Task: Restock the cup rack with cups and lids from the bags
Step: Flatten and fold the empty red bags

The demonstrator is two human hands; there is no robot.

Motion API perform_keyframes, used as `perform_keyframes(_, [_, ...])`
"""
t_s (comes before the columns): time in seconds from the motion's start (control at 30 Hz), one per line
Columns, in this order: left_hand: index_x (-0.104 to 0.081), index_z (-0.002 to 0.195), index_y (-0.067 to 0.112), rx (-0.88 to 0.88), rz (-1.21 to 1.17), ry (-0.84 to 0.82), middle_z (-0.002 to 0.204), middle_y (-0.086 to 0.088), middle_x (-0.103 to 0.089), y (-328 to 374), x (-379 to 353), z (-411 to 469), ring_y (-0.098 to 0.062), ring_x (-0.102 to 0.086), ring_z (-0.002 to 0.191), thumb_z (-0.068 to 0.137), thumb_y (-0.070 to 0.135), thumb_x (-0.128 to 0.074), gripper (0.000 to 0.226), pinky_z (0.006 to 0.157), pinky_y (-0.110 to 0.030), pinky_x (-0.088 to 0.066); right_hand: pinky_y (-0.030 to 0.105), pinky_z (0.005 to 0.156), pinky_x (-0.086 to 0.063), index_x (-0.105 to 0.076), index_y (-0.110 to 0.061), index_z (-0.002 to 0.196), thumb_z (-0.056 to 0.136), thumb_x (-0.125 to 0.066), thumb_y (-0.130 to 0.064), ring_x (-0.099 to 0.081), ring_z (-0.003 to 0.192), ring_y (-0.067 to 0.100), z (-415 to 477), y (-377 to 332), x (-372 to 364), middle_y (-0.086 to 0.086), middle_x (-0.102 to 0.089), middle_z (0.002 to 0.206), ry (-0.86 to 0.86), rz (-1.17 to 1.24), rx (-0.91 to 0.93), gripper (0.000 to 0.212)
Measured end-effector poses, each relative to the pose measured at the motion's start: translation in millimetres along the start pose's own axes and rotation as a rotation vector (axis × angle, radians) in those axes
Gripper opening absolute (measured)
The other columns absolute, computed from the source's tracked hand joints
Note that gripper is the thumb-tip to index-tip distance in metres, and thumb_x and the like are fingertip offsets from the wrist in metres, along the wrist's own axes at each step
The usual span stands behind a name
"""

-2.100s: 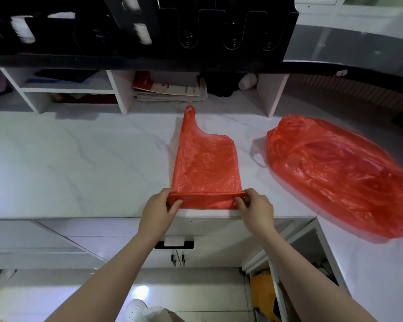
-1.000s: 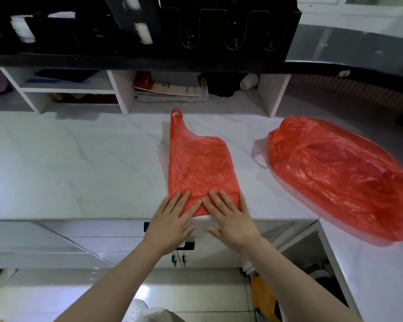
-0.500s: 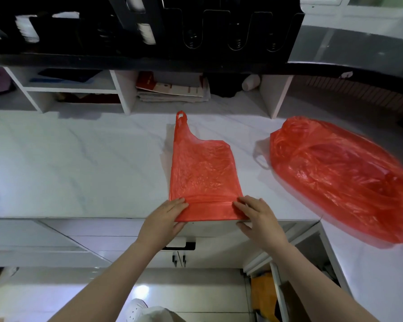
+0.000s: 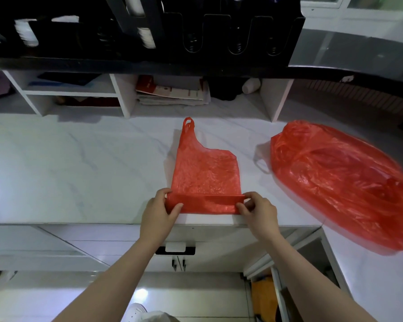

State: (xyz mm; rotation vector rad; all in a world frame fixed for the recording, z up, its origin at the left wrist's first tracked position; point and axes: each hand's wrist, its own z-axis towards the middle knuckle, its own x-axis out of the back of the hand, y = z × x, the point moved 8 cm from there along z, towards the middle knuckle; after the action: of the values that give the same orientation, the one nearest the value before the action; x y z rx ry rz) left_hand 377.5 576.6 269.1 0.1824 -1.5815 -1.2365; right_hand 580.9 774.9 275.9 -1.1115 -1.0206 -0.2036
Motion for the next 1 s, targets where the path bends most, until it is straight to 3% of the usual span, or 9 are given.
perform_keyframes(0.1, [-0.053,0.117,0.020,0.006,0.061,0.025,0.071,0.009,-0.053,2.5,1.1,5.5,-0.013,-0.051,0.073,0.078,0.032,-0.073,0.045,0.059,-0.026,-0.036,0.042,0.078,-0.049,-0.054,-0.024,0.117,0.085,-0.069,-0.027,-0.059,0.072,0.010,-3.0,1.0,-0.9,-0.014,-0.060,0.070,0.035,0.027,-0.003,0.036])
perform_keyframes(0.23, [-0.053,0.126,0.020,-0.079,0.253,0.016,0.086,0.000,-0.062,8.5,1.3,2.6,-0.022,-0.054,0.084,0.077,0.035,-0.074,0.055,0.071,-0.034,-0.042,0.040,0.082,-0.045,-0.055,-0.024,0.118,0.089,-0.061,-0.034,-0.056,0.084,0.016,-1.7,-0.8,-6.7,-0.012,-0.061,0.078,0.040,-0.107,0.004,0.031])
perform_keyframes(0.37, [-0.064,0.121,0.017,-0.380,0.506,0.056,0.117,-0.020,-0.059,34.3,-6.6,-6.5,-0.041,-0.057,0.105,0.067,0.006,-0.080,0.058,0.084,-0.055,-0.051,0.038,0.099,-0.036,-0.048,-0.020,0.133,0.091,-0.058,-0.036,-0.040,0.123,0.026,-5.2,-0.8,-5.0,0.006,-0.051,0.130,0.109,-0.202,-0.003,0.045])
perform_keyframes(0.43, [-0.065,0.122,0.016,-0.615,0.587,-0.059,0.130,-0.021,-0.056,49.7,-26.1,-12.2,-0.043,-0.053,0.119,0.057,-0.015,-0.070,0.071,0.096,-0.060,-0.042,0.043,0.115,-0.014,-0.029,-0.025,0.146,0.095,-0.050,-0.032,-0.009,0.145,0.026,-7.6,-12.1,-11.6,0.008,-0.021,0.156,0.061,-0.299,0.101,0.056])
perform_keyframes(0.5, [-0.051,0.136,0.017,-0.658,0.616,-0.272,0.144,-0.015,-0.044,48.1,-43.9,-12.8,-0.038,-0.040,0.133,0.068,-0.017,-0.057,0.076,0.110,-0.051,-0.026,0.046,0.116,0.012,-0.003,-0.030,0.152,0.098,-0.038,-0.041,0.018,0.145,0.021,-16.3,-36.0,-33.5,0.000,0.010,0.161,-0.076,-0.450,0.343,0.066])
perform_keyframes(0.6, [-0.020,0.149,0.027,-0.514,0.612,-0.484,0.158,-0.002,-0.012,23.8,-55.0,-8.2,-0.022,-0.009,0.147,0.089,-0.002,-0.037,0.069,0.116,-0.030,0.004,0.048,0.112,0.023,0.014,-0.033,0.148,0.092,-0.017,-0.064,0.020,0.145,0.020,-34.5,-48.9,-70.7,-0.007,0.023,0.155,-0.309,-0.604,0.492,0.071])
perform_keyframes(0.7, [-0.006,0.150,0.028,-0.558,0.681,-0.503,0.159,0.001,-0.001,17.2,-54.8,-13.6,-0.020,0.000,0.147,0.097,0.024,-0.033,0.060,0.114,-0.028,0.013,0.048,0.112,0.018,0.012,-0.035,0.149,0.090,-0.023,-0.069,0.015,0.146,0.023,-32.4,-43.6,-75.9,-0.008,0.016,0.158,-0.345,-0.645,0.463,0.076])
perform_keyframes(0.8, [-0.012,0.150,0.023,-0.640,0.712,-0.452,0.157,-0.003,-0.010,21.1,-51.3,-20.5,-0.026,-0.011,0.145,0.094,0.055,-0.024,0.065,0.117,-0.043,-0.003,0.047,0.115,0.009,0.010,-0.042,0.148,0.090,-0.031,-0.067,0.013,0.147,0.024,-27.1,-37.0,-66.3,-0.005,0.015,0.159,-0.375,-0.629,0.451,0.075])
perform_keyframes(1.0, [-0.041,0.142,0.012,-0.680,0.732,-0.350,0.148,-0.011,-0.038,25.3,-38.8,-28.9,-0.028,-0.041,0.134,0.089,0.055,-0.035,0.069,0.107,-0.048,-0.036,0.038,0.114,0.013,0.012,-0.032,0.149,0.094,-0.038,-0.057,0.018,0.143,0.015,-30.0,-19.4,-47.5,-0.008,0.020,0.154,-0.338,-0.563,0.409,0.079])
